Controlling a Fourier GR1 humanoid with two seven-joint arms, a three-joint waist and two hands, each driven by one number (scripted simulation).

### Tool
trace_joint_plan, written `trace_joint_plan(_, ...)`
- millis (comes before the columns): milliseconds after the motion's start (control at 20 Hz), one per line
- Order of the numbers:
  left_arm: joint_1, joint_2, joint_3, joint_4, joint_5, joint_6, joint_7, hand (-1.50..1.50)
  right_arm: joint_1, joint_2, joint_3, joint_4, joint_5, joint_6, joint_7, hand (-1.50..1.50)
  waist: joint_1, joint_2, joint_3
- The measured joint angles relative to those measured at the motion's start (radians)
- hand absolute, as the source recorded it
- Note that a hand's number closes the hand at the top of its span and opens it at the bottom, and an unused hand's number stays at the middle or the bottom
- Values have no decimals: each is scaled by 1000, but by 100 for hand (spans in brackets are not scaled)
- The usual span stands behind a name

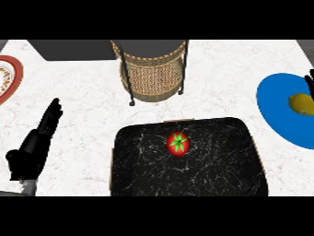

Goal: Pick the tomato from the tray and place it in the tiered basket

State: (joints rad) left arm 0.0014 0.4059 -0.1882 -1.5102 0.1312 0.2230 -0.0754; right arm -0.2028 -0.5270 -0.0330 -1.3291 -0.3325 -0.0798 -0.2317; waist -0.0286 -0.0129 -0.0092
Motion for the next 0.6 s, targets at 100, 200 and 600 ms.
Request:
trace_joint_plan(100, -25, -15, -2, 24, 5, -19, -7, 0, -8, 50, 47, -53, 36, -67, 55, -150, 9, 4, 3)
trace_joint_plan(200, -53, -37, -21, 42, 10, -41, -16, 0, -50, 137, 126, -72, 82, -146, 116, -150, 22, 9, 4)
trace_joint_plan(600, -120, -115, -88, 81, 60, -133, 1, 0, -212, 432, 416, 14, 245, -536, 280, -150, 63, 20, 6)
